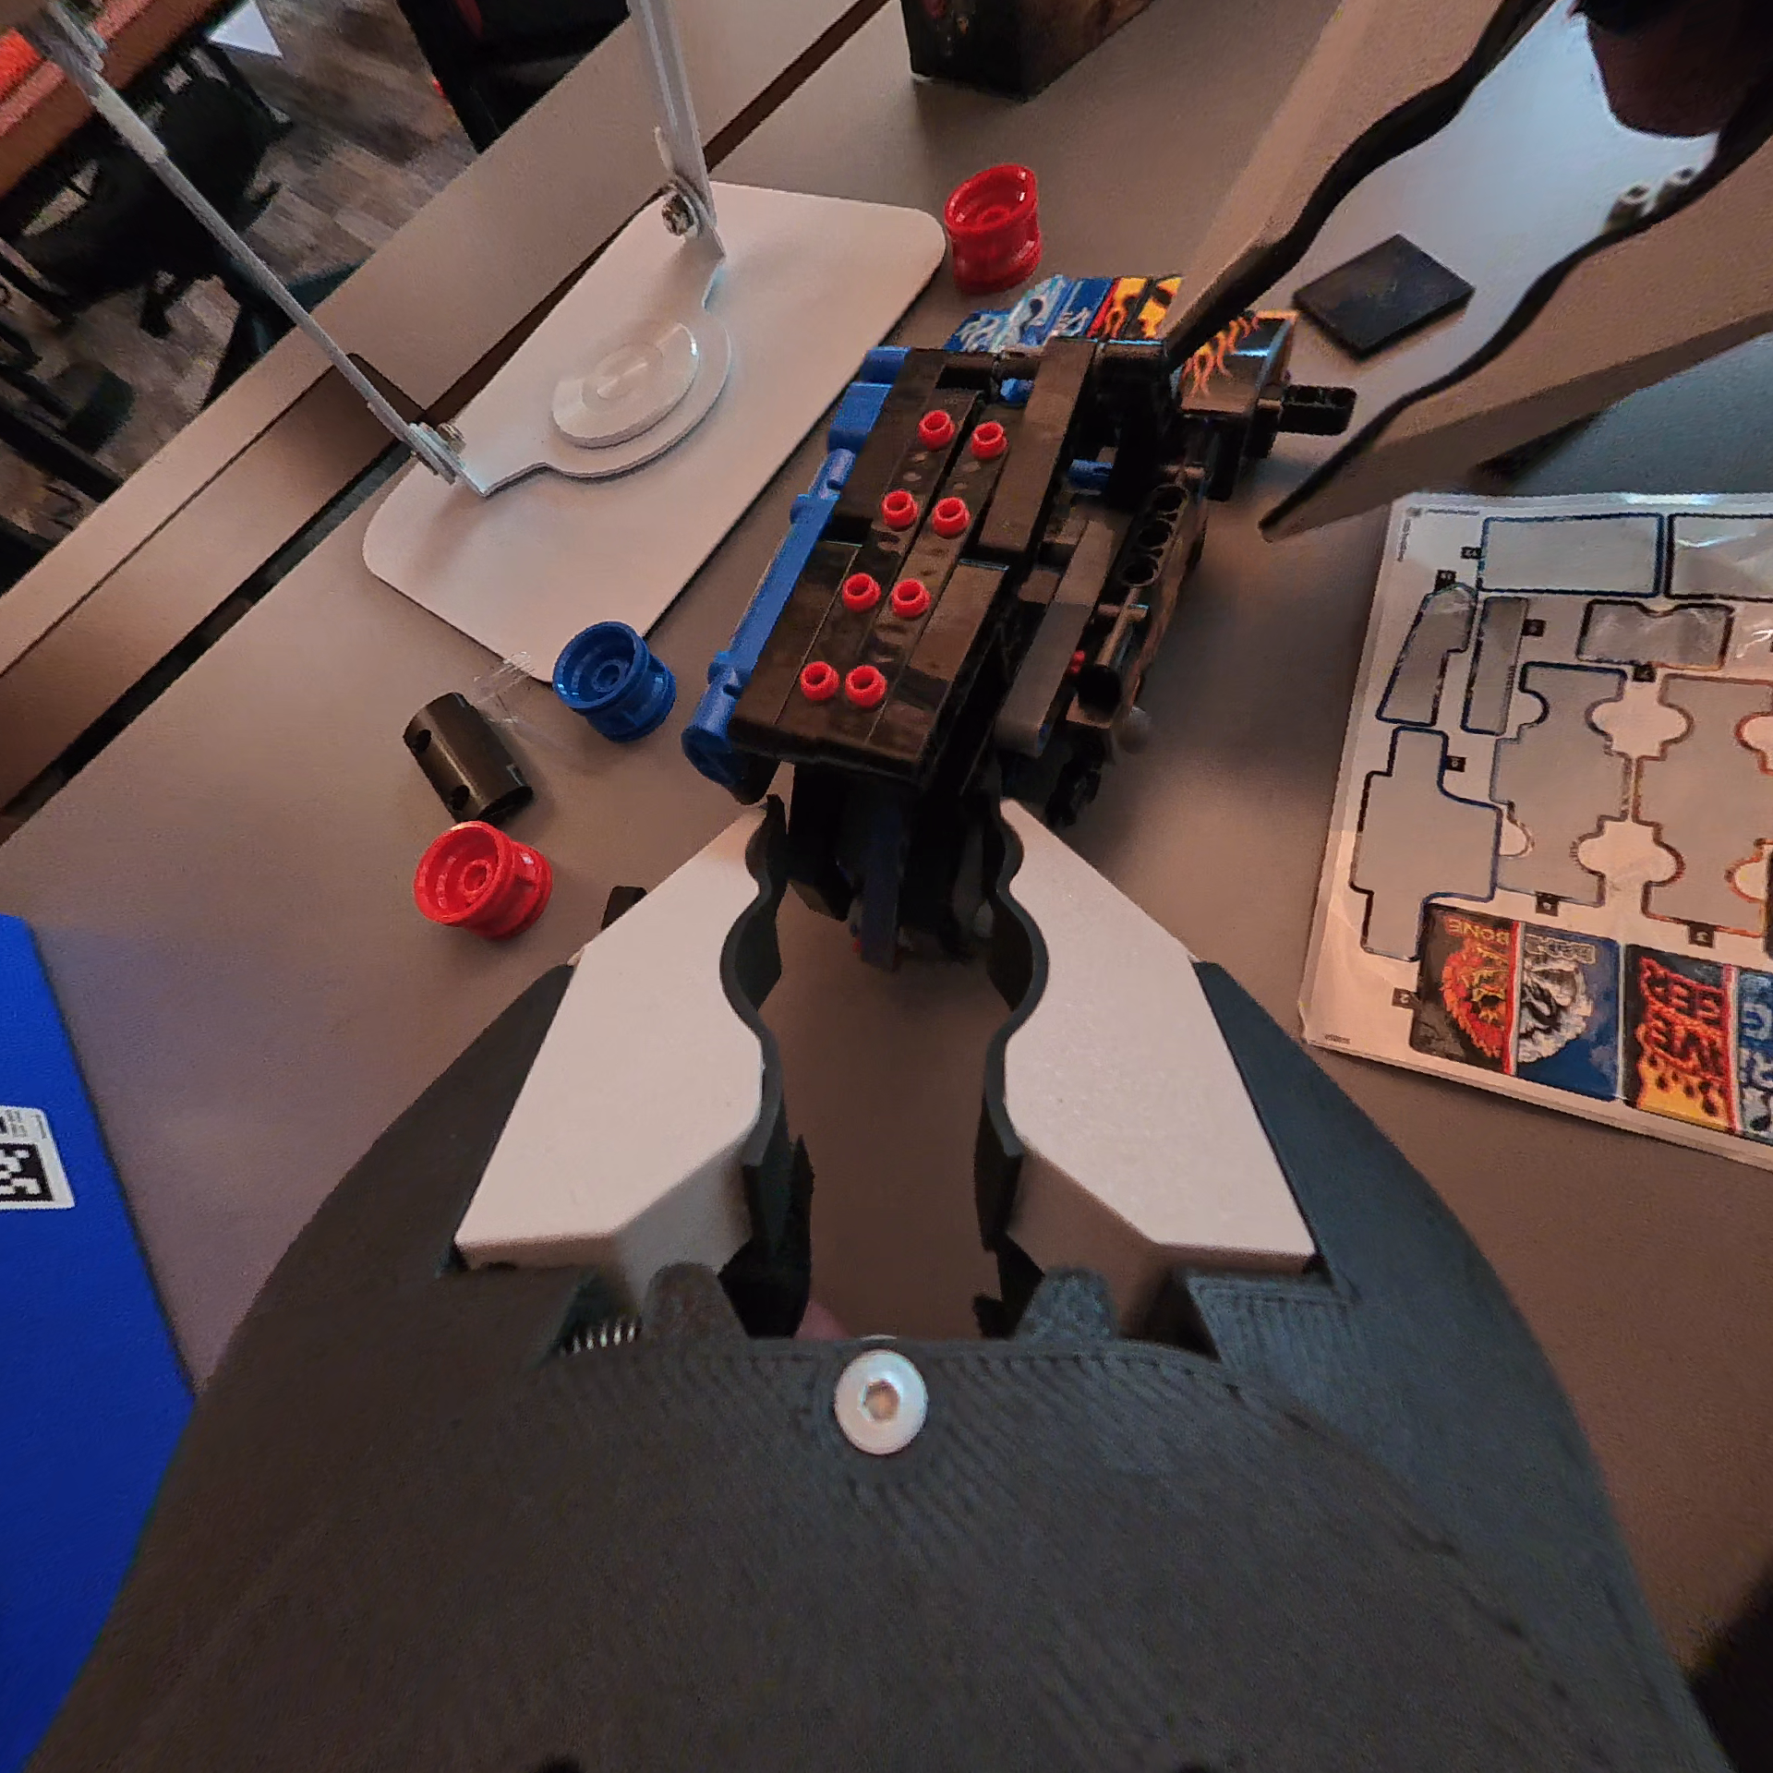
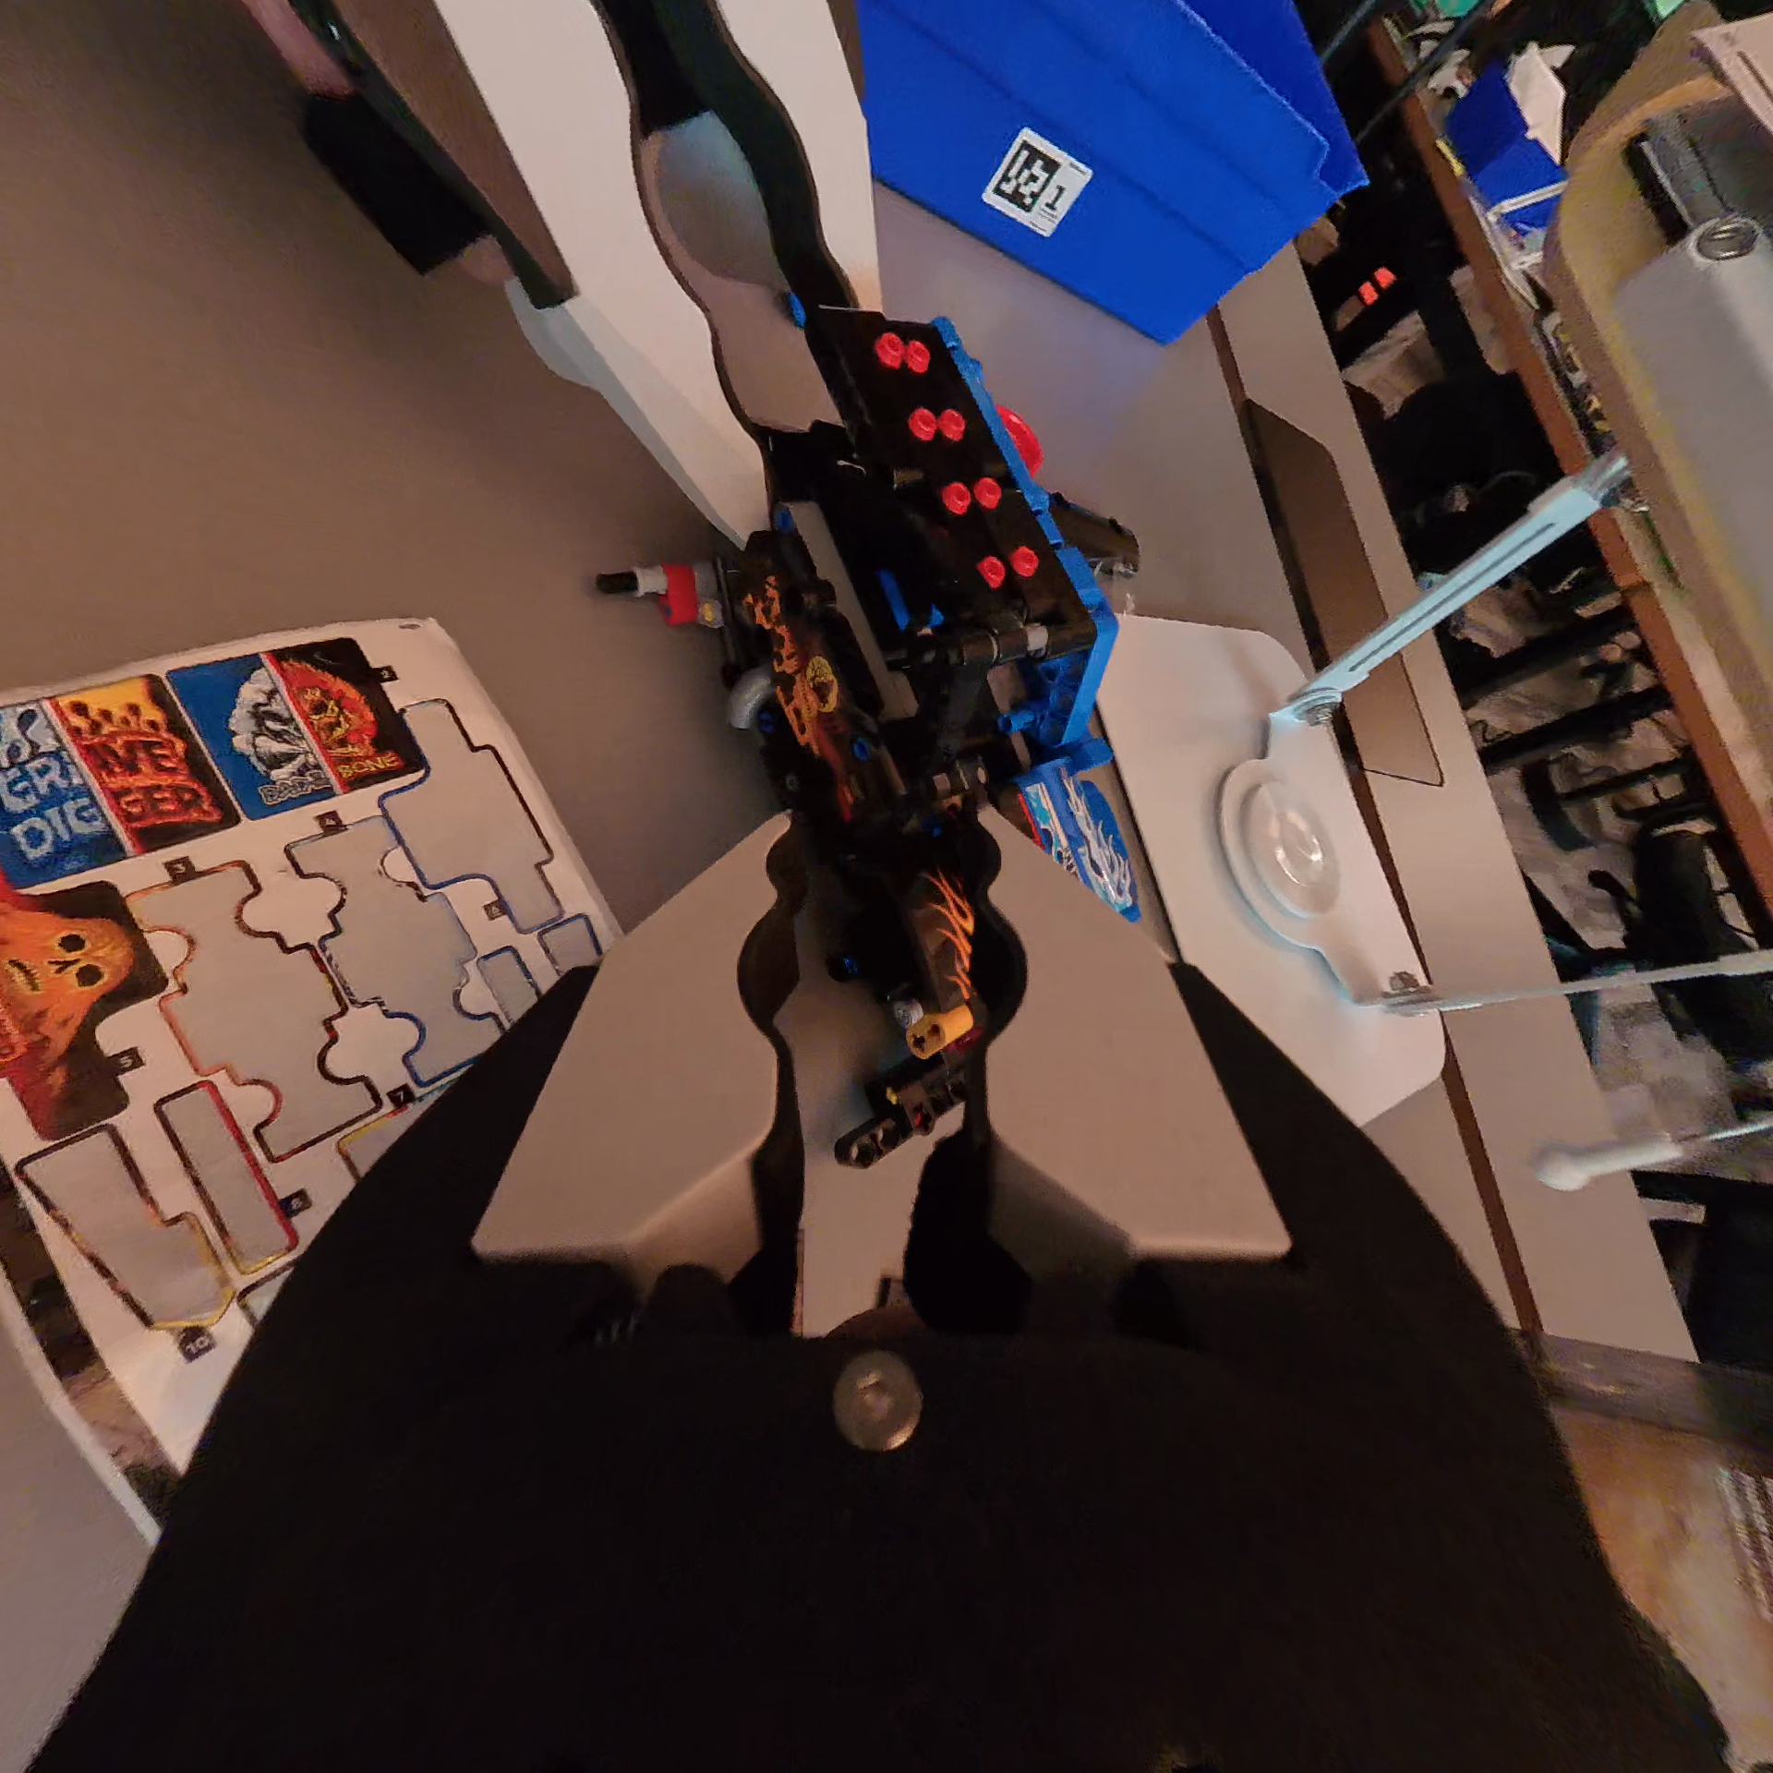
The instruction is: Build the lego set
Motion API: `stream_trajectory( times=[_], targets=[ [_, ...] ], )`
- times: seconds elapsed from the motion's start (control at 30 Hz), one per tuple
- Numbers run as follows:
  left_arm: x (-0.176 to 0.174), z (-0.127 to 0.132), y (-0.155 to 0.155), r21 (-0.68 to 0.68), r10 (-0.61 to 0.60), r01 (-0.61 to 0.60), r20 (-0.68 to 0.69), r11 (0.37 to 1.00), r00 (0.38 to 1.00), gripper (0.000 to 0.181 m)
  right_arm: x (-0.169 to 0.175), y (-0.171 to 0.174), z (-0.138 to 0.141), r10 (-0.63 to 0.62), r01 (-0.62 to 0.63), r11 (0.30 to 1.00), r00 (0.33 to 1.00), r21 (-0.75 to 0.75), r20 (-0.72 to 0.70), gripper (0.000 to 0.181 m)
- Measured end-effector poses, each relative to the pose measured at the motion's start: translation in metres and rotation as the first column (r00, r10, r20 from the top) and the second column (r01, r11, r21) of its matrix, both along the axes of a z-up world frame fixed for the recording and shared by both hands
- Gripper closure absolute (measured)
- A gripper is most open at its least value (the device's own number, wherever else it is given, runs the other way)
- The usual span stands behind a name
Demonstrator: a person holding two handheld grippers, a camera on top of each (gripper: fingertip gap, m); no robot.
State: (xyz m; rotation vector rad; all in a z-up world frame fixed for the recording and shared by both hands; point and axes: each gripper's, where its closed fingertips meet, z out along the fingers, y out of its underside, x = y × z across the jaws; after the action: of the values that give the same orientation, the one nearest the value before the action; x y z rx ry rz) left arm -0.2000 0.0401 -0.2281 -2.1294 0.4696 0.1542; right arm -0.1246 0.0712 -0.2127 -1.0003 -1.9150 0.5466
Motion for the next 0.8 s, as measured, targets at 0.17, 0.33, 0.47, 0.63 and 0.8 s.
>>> stream_trajectory(
  times=[0.17,0.33,0.47,0.63,0.8],
  targets=[
    [0.003,-0.001,0.0,0.006,-0.015,0.015,0.0,1.0,1.0,0.129,-0.002,0.003,0.004,-0.016,0.017,0.999,0.999,0.039,-0.029,0.168],
    [0.006,-0.004,0.0,0.015,-0.02,0.02,-0.036,1.0,0.999,0.119,-0.003,-0.004,0.002,0.015,-0.014,1.0,1.0,0.026,-0.021,0.167],
    [0.001,-0.002,0.006,0.057,0.022,-0.016,-0.109,0.998,0.994,0.111,-0.002,-0.007,0.003,0.025,-0.026,0.998,0.999,-0.056,-0.031,0.169],
    [-0.003,0.005,0.01,0.113,0.053,-0.037,-0.143,0.993,0.988,0.102,-0.002,-0.006,0.007,0.021,-0.027,0.989,0.999,-0.147,-0.047,0.169],
    [-0.004,0.016,0.015,0.174,0.084,-0.05,-0.194,0.983,0.977,0.09,-0.002,-0.007,0.013,0.026,-0.04,0.971,0.998,-0.234,-0.065,0.17]
  ],
)
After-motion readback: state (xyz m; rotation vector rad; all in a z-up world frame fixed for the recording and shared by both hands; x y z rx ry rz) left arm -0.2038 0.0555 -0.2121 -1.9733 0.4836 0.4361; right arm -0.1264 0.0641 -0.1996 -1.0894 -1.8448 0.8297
